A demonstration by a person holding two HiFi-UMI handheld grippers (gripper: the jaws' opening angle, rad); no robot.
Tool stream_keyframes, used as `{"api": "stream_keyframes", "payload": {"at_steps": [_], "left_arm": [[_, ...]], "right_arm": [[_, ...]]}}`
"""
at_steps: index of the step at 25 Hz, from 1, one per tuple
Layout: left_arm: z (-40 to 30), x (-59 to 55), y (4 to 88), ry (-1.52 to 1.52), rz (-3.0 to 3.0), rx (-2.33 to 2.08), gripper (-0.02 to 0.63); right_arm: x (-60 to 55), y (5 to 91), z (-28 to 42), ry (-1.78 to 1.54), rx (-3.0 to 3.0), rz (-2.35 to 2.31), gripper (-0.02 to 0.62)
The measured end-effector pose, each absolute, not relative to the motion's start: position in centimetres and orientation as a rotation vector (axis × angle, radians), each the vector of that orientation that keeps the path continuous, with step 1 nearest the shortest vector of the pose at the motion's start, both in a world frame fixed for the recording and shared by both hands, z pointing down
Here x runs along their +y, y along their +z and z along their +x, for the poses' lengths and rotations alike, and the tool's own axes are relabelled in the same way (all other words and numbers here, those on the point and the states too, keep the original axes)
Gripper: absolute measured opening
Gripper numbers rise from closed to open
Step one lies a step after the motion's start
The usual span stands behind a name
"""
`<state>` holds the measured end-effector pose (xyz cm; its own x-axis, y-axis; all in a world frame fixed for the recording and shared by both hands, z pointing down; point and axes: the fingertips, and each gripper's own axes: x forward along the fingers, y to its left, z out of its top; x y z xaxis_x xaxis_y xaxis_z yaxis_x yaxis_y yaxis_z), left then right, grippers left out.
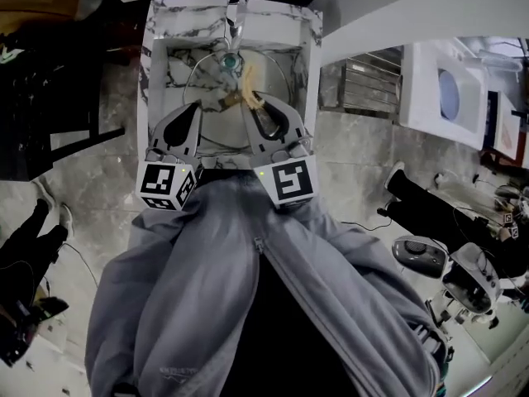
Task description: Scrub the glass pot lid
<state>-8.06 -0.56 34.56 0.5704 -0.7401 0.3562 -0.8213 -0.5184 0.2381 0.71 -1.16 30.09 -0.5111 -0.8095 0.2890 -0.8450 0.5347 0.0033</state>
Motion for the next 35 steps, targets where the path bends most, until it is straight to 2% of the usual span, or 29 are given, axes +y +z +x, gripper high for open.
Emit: {"api": "stream_keyframes", "payload": {"at_steps": [13, 29, 35], "left_arm": [[-10.6, -3.2, 42.0, 0.405, 2.289, -1.246, 0.015], [-12.1, -5.1, 48.8, 0.608, 2.090, -1.183, 0.018], [-12.5, -5.3, 51.1, 0.670, 1.979, -1.150, 0.124]], "right_arm": [[-4.3, 38.9, -2.8, 0.279, -2.473, 1.228, 0.051], [-6.6, 44.3, -5.5, 0.359, -2.436, 1.123, 0.051], [-7.0, 45.5, -6.2, 0.389, -2.432, 1.094, 0.051]]}}
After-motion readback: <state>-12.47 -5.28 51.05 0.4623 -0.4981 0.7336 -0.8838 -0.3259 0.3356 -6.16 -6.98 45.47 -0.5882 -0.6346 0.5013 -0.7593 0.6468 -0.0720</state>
